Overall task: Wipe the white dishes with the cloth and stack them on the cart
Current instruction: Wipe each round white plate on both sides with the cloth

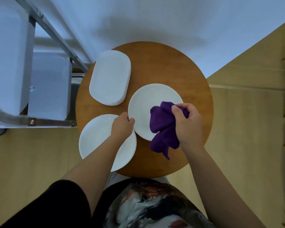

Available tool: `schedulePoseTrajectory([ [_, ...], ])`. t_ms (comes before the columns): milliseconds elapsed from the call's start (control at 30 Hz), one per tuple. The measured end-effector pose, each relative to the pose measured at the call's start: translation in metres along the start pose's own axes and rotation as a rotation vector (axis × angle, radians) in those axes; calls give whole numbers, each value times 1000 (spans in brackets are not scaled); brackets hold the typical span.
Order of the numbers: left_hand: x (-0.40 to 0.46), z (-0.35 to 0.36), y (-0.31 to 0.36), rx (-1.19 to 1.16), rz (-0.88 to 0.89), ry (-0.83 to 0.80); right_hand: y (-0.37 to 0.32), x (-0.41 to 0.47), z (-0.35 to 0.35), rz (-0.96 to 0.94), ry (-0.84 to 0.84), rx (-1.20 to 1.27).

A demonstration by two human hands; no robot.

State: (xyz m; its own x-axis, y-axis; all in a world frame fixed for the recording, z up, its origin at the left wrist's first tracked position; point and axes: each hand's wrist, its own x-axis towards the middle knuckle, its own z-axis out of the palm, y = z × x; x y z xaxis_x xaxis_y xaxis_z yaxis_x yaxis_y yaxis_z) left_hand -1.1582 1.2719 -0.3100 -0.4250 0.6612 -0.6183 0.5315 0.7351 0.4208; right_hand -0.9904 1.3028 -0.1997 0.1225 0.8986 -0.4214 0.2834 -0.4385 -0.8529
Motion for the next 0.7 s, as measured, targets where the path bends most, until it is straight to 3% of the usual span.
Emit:
schedulePoseTrajectory([
  [133,-7,2,6,-243,-22,114,0,10,7,-66,-32,-14],
  [200,-10,3,13,-426,-118,149,4,15,9,-66,-42,-48],
  [267,-12,4,22,-645,-249,96,11,19,11,-35,-68,-72],
  [333,-15,8,30,-751,-271,31,20,22,12,9,-141,-123],
  [467,-22,11,38,-793,-233,16,43,19,17,52,-588,-229],
  [567,-25,12,38,-730,-198,58,64,11,25,-67,-926,-535],
  [700,-27,13,37,-803,-200,41,68,17,25,-377,-719,-770],
])
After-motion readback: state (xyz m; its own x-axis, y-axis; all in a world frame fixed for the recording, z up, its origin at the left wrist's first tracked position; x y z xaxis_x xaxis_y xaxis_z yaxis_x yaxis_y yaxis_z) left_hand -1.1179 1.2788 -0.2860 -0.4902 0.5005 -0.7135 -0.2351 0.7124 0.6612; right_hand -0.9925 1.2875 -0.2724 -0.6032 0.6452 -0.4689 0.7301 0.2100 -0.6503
